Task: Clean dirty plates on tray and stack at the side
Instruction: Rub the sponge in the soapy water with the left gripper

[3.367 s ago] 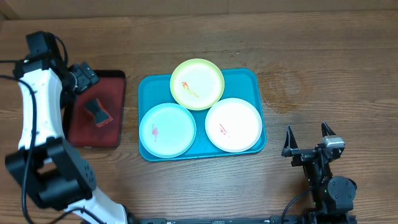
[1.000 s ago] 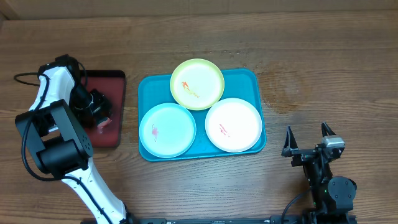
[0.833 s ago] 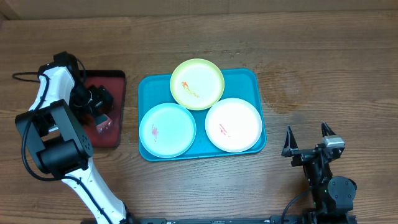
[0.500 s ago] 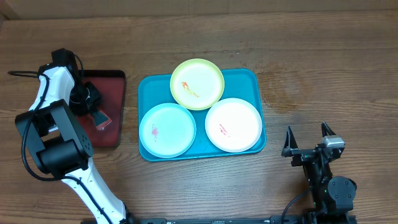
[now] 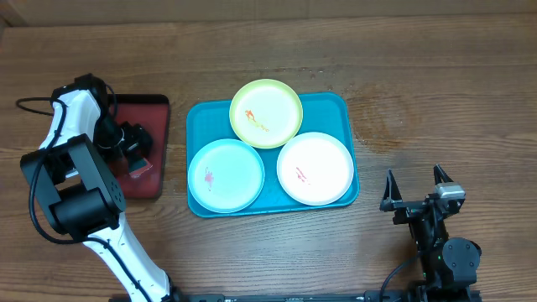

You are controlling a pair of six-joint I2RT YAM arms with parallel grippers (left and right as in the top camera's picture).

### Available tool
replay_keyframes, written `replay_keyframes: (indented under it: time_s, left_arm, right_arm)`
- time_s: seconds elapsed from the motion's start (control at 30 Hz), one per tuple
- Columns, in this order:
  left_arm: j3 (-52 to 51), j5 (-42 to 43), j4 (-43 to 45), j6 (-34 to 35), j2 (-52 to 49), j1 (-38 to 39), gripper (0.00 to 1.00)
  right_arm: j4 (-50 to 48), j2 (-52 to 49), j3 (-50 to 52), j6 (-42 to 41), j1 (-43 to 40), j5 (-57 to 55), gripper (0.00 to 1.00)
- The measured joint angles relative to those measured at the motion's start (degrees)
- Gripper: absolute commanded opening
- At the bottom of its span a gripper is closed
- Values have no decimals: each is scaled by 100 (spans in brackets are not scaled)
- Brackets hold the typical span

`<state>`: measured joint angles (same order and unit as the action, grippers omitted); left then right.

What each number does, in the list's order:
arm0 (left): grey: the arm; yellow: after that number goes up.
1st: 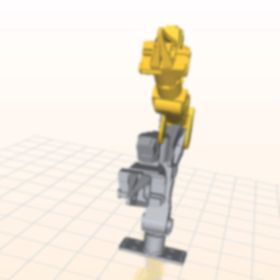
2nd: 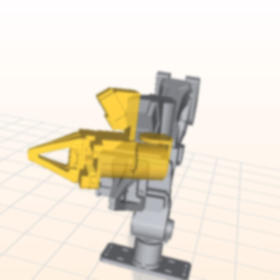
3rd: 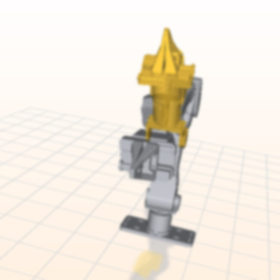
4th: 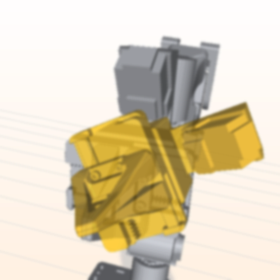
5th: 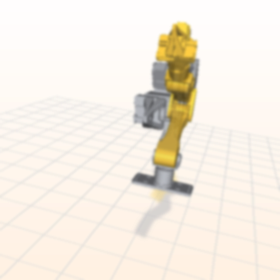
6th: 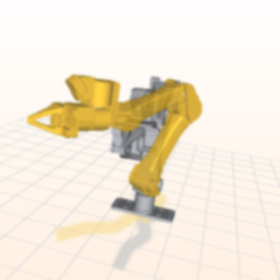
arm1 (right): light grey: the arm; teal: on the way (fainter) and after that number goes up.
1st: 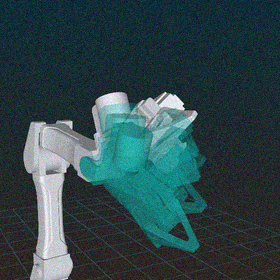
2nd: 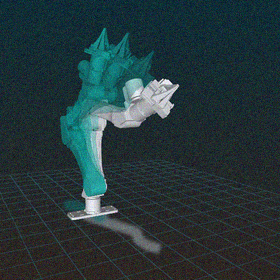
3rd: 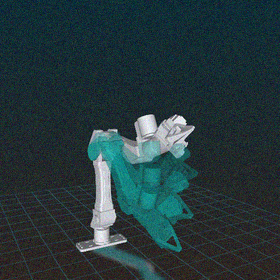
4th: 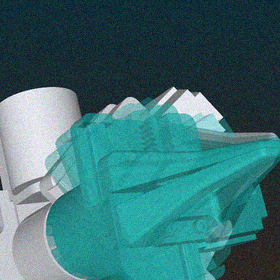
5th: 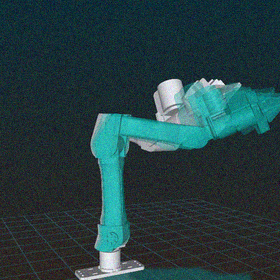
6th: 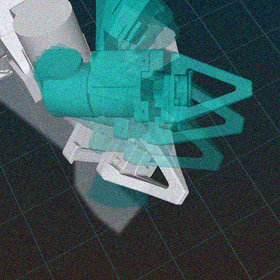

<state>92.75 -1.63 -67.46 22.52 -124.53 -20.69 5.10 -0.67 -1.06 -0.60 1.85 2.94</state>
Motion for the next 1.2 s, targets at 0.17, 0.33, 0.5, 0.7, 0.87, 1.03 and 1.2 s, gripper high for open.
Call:
replay_keyframes:
  time_s: [0.17,0.33,0.5,0.7,0.87,1.03,1.2]
  left_arm:
    - [0,350,-177,13,0,0,44]
    - [0,461,-177,9,0,0,4]
    - [0,490,-118,-11,0,0,30]
    - [2,319,470,-15,0,0,100]
    - [2,-76,1038,-2,0,0,100]
    - [4,-308,1351,-15,0,0,31]
    - [4,-369,1281,-31,0,0,4]
  right_arm:
    - [-2,0,0,0,0,2,100]
    - [-2,0,0,0,0,0,100]
    - [2,0,0,0,0,0,100]
    - [2,0,0,-2,0,0,100]
    - [2,0,0,0,0,2,100]
    - [2,0,0,-2,2,0,100]
    - [0,0,0,0,0,2,100]
